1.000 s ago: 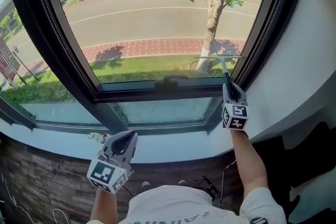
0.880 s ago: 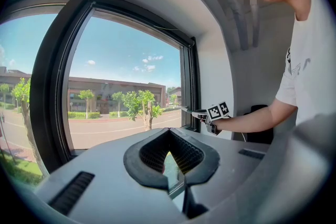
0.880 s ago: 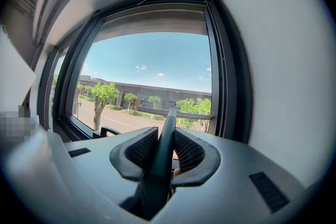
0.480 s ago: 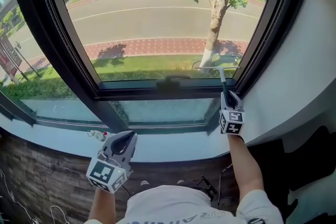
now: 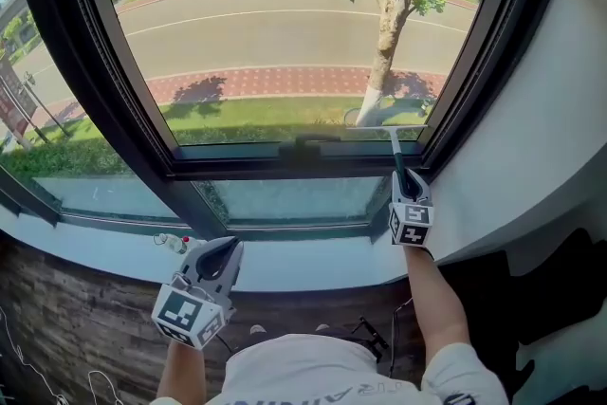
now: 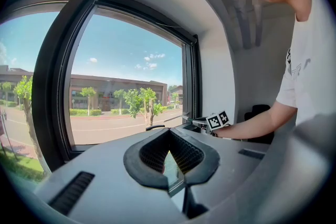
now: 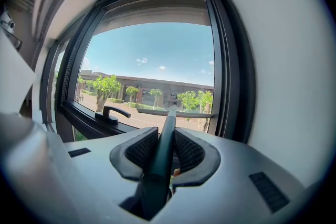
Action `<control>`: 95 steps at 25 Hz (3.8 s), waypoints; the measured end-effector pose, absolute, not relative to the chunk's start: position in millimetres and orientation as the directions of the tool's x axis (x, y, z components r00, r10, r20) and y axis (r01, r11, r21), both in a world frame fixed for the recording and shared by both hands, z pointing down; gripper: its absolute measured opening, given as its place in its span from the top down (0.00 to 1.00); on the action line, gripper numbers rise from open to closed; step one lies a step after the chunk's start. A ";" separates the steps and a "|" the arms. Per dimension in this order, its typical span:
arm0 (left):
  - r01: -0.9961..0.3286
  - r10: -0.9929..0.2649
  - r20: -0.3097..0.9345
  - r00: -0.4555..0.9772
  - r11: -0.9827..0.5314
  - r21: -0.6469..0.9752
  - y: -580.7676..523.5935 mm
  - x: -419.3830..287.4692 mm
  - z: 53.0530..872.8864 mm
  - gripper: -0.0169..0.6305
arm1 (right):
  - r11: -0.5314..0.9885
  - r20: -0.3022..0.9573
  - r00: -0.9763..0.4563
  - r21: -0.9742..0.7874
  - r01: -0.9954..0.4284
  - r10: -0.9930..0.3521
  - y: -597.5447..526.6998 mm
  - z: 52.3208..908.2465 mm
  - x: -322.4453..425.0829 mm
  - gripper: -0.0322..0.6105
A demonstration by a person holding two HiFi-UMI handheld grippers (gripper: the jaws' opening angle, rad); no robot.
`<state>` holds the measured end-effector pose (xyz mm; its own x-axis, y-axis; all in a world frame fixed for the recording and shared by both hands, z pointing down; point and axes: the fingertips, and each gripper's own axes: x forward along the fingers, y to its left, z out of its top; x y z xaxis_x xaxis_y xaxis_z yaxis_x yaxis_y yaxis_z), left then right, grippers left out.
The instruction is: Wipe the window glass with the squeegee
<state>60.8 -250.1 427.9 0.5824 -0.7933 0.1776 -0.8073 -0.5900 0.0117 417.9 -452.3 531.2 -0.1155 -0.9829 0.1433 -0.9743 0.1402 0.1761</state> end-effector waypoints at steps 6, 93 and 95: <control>-0.805 -0.791 0.182 0.584 -0.593 0.009 -250.5 63.8 430.1 0.95 | 0.139 0.166 -0.112 0.161 -0.977 -0.980 -452.4 547.0 420.0 0.79; -0.728 -0.722 0.131 0.679 -0.685 0.000 -262.8 2.1 428.7 0.95 | 0.171 -0.466 -0.208 0.121 -0.978 -0.860 -335.5 207.6 275.2 0.79; -0.722 -0.717 0.133 0.684 -0.692 -0.018 -263.0 -6.8 426.3 0.95 | 0.167 -0.498 -0.205 0.119 -0.979 -0.843 -350.7 174.0 261.3 0.79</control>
<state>-6.8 -263.0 426.3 0.6839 -0.7173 0.1331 -0.7220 -0.6917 -0.0180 261.3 -350.7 174.0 -0.2048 -0.8426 -0.4981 -0.9787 0.1672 0.1194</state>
